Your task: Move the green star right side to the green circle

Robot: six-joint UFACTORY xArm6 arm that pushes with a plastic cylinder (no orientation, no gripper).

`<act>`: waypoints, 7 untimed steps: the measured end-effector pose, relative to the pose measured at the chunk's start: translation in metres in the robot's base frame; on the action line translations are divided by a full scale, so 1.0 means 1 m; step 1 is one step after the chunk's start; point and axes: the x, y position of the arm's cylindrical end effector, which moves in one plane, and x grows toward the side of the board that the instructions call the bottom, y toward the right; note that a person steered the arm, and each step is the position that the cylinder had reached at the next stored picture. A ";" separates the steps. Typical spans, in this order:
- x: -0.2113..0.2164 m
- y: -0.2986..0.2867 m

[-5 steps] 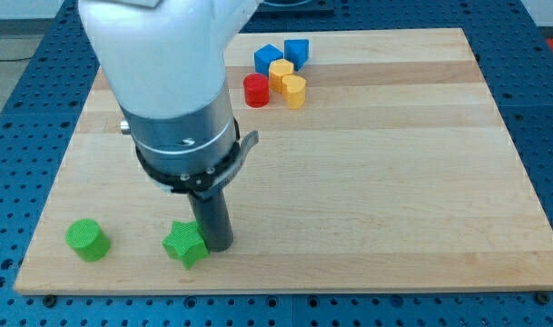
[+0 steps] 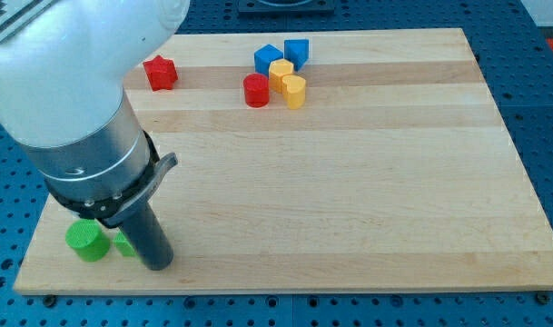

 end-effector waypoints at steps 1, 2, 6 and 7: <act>-0.012 0.007; -0.021 0.000; -0.045 0.045; -0.082 0.122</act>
